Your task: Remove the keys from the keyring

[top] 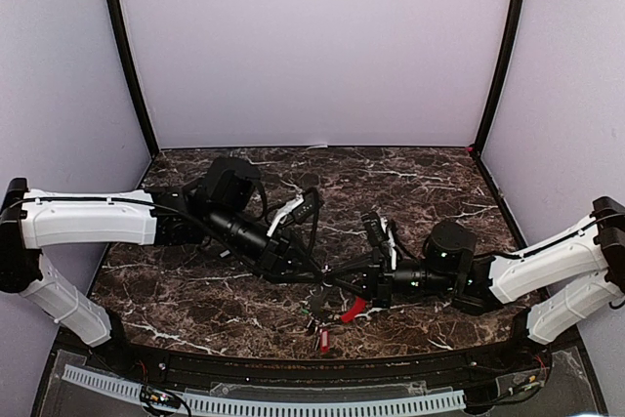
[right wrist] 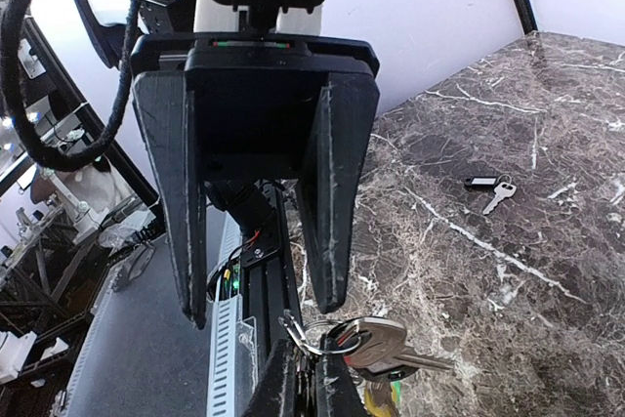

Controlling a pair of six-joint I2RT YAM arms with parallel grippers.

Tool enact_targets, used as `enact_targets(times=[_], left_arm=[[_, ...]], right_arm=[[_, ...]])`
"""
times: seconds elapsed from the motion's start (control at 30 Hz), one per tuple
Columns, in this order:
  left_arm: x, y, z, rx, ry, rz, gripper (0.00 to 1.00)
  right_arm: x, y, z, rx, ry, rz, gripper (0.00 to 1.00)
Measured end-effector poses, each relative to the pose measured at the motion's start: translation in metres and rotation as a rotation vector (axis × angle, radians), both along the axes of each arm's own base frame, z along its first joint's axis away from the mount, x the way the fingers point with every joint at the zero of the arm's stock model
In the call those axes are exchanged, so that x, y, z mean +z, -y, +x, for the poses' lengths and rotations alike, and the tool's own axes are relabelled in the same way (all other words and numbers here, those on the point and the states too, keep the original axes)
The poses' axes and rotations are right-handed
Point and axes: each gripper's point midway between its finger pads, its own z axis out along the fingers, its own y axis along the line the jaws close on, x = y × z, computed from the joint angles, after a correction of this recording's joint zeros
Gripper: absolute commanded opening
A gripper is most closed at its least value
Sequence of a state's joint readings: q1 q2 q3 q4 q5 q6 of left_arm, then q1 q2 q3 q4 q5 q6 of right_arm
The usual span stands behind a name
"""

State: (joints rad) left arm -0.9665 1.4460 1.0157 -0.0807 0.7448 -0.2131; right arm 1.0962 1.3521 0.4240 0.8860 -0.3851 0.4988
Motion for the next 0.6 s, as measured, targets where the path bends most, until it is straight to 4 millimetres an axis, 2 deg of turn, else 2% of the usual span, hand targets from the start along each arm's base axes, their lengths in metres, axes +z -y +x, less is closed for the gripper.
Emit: enact_targets(times=[0.3, 0.43, 0.6], left_arm=[[-0.008, 0.002, 0.002, -0.006, 0.014, 0.034, 0.41], [-0.013, 0.004, 0.006, -0.005, 0.02, 0.049, 0.32], [-0.013, 0.006, 0.006, -0.017, 0.026, 0.058, 0.16]], right_arm=[[-0.001, 0.0, 0.0, -0.001, -0.001, -0.003, 0.0], [-0.001, 0.0, 0.0, -0.001, -0.001, -0.003, 0.0], [-0.002, 0.0, 0.001, -0.004, -0.001, -0.008, 0.0]])
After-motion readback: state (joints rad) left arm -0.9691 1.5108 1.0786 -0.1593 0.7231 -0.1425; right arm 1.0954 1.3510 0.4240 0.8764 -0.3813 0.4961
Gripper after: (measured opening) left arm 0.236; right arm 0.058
